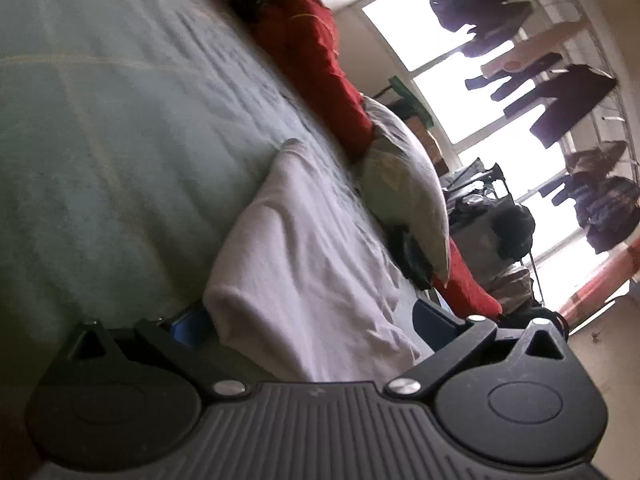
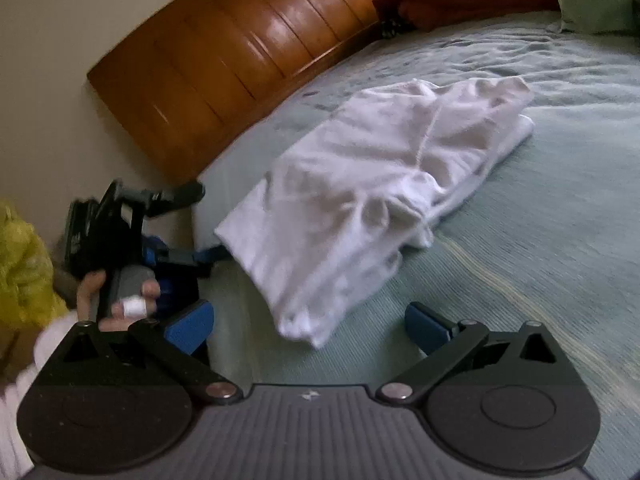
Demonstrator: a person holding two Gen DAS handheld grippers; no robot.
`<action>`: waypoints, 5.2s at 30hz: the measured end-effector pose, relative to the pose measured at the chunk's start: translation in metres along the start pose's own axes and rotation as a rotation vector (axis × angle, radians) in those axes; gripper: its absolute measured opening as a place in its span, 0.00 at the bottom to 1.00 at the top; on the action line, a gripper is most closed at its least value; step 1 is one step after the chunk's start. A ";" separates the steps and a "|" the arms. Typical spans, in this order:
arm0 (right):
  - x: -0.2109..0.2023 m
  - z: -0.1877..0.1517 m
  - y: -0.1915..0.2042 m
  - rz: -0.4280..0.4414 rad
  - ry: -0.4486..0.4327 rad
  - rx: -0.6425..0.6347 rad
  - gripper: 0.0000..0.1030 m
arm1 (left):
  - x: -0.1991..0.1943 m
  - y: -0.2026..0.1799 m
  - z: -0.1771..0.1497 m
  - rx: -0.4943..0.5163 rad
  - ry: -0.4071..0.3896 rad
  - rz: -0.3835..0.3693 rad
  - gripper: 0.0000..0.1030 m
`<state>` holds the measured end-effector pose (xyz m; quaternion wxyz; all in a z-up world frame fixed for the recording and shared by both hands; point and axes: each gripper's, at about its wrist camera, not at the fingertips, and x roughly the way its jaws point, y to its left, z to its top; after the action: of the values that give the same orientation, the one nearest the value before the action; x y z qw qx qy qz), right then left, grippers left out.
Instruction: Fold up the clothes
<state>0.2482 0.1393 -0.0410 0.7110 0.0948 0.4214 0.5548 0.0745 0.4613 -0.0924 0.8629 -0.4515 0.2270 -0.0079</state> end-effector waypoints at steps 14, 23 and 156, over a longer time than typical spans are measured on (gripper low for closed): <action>0.017 -0.005 -0.007 -0.011 -0.036 0.209 0.42 | 0.008 -0.002 0.002 0.014 -0.074 0.189 0.28; 0.025 -0.001 0.012 -0.066 -0.045 0.214 0.18 | 0.002 -0.020 0.023 0.085 -0.075 0.254 0.14; -0.158 -0.102 0.097 -0.500 -0.099 0.021 1.00 | -0.068 -0.242 -0.199 0.635 0.057 0.531 0.99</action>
<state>0.1026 0.0038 0.0316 0.8448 0.0220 0.4024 0.3519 -0.0195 0.1781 0.0256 0.9247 -0.0883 0.3457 0.1329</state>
